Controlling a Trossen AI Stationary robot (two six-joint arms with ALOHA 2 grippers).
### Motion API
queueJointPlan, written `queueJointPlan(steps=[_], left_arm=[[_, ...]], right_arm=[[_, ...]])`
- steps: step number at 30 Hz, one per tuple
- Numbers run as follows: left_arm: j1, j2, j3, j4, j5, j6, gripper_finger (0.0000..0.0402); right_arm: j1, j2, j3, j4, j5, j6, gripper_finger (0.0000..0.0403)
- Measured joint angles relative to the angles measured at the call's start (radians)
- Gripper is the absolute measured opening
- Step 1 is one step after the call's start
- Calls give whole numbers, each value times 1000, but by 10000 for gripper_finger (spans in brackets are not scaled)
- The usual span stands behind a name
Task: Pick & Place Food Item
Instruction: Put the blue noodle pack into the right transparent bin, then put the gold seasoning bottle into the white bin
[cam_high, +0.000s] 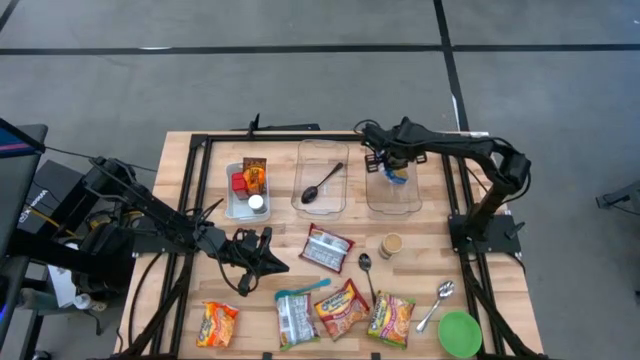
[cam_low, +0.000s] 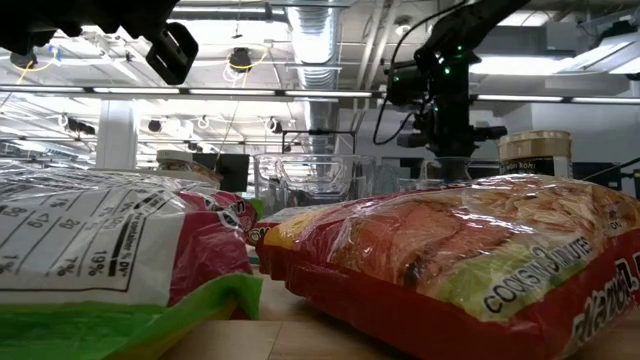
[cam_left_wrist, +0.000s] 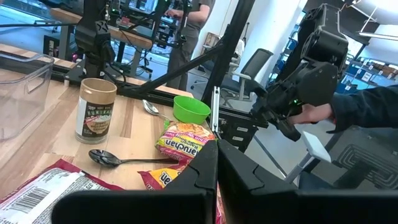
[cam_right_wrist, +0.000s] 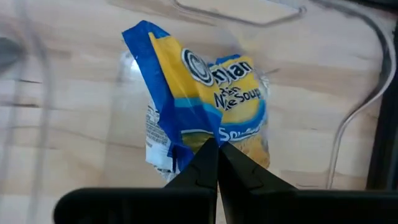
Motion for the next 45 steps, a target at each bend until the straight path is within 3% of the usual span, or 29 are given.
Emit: queueJointPlan(steps=[6, 19, 33, 45], left_arm=[[0, 0, 0, 0, 0, 0, 0], [0, 0, 0, 0, 0, 0, 0], [0, 0, 0, 1, 0, 0, 0], [1, 0, 0, 0, 0, 0, 0]], right_arm=[[3, 1, -35, 67, -78, -29, 0], [8, 1, -35, 120, -78, -25, 3], [8, 0, -35, 119, -78, -24, 136], [8, -47, -34, 107, -104, -67, 196]])
